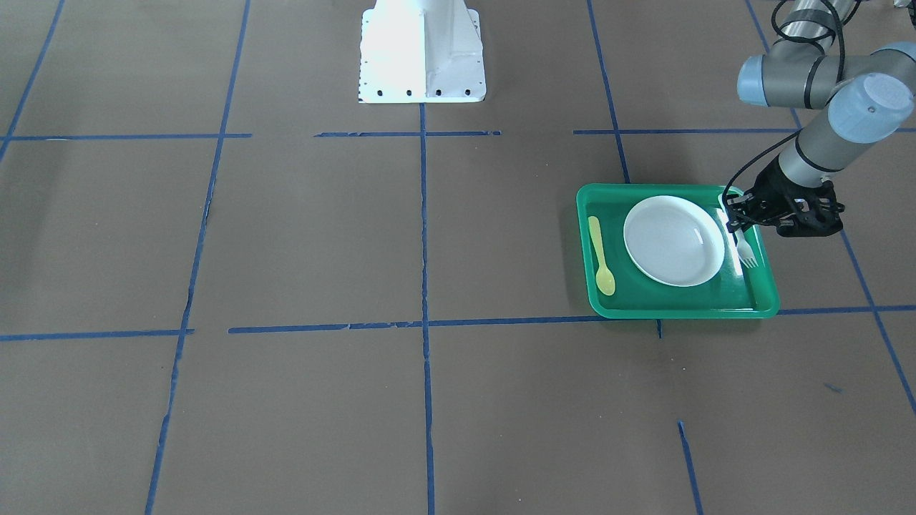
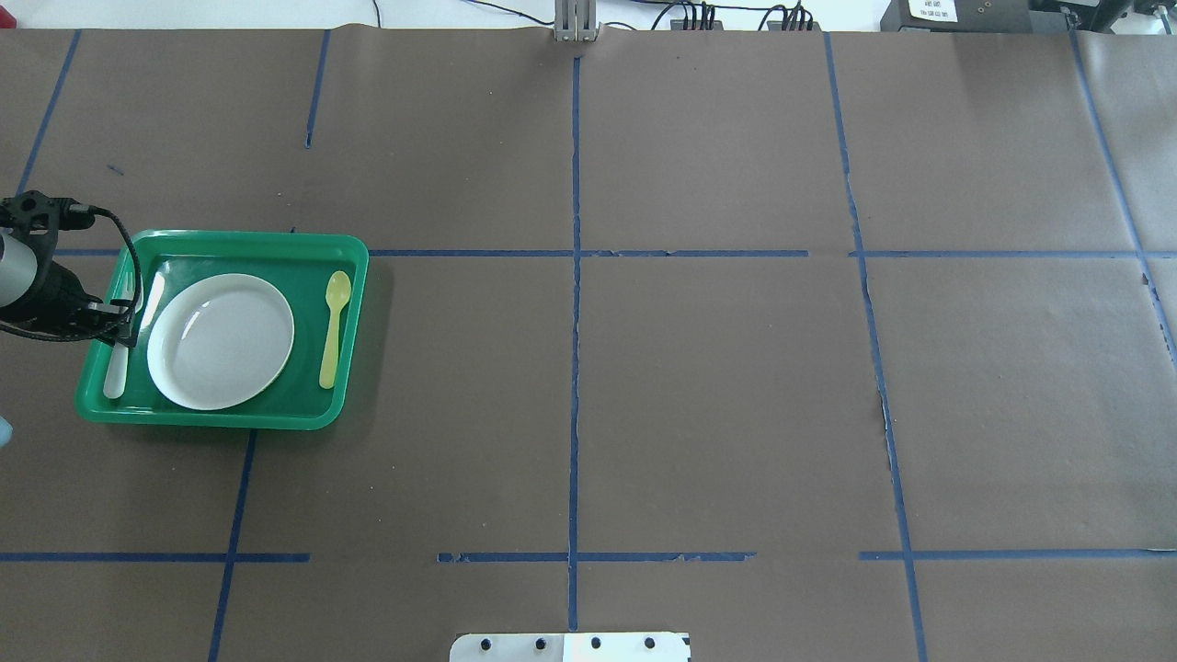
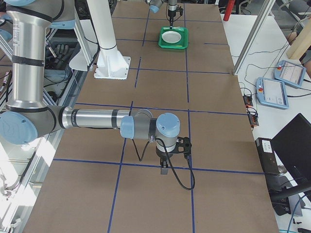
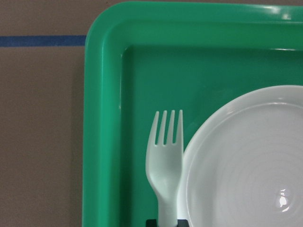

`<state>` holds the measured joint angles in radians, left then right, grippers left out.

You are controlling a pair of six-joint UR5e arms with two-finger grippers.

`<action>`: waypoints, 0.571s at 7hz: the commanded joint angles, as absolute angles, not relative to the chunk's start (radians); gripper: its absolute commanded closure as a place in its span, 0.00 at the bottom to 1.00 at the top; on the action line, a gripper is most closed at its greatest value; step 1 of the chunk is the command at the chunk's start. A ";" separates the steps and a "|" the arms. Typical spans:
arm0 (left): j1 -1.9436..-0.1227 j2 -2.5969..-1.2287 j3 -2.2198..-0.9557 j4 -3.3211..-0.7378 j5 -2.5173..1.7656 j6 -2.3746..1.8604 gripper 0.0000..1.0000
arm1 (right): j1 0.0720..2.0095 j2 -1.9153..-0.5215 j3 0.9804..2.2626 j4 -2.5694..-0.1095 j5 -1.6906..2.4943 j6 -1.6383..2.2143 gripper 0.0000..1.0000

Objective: Place fork
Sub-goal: 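Lift the fork and carry it off the plate toward the tray edge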

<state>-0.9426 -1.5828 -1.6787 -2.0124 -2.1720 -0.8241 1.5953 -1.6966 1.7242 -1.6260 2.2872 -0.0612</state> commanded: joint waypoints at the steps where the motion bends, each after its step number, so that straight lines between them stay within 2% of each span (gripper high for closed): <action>1: -0.948 -1.591 -1.640 -2.019 -2.172 -0.819 1.00 | 1.595 -1.697 1.724 -1.626 2.287 -0.061 0.00; 2: -0.948 -1.592 -1.640 -2.019 -2.172 -0.819 1.00 | 1.595 -1.697 1.724 -1.626 2.287 -0.061 0.00; 3: -0.948 -1.600 -1.640 -2.029 -2.174 -0.821 0.01 | 1.595 -1.697 1.724 -1.626 2.287 -0.061 0.00; 4: -0.951 -1.601 -1.641 -2.073 -2.174 -0.821 0.00 | 1.595 -1.697 1.724 -1.626 2.287 -0.061 0.00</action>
<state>-0.9490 -1.5975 -1.6414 -2.0378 -2.1731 -0.8203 1.5953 -1.6966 1.7242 -1.6260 2.2872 -0.0614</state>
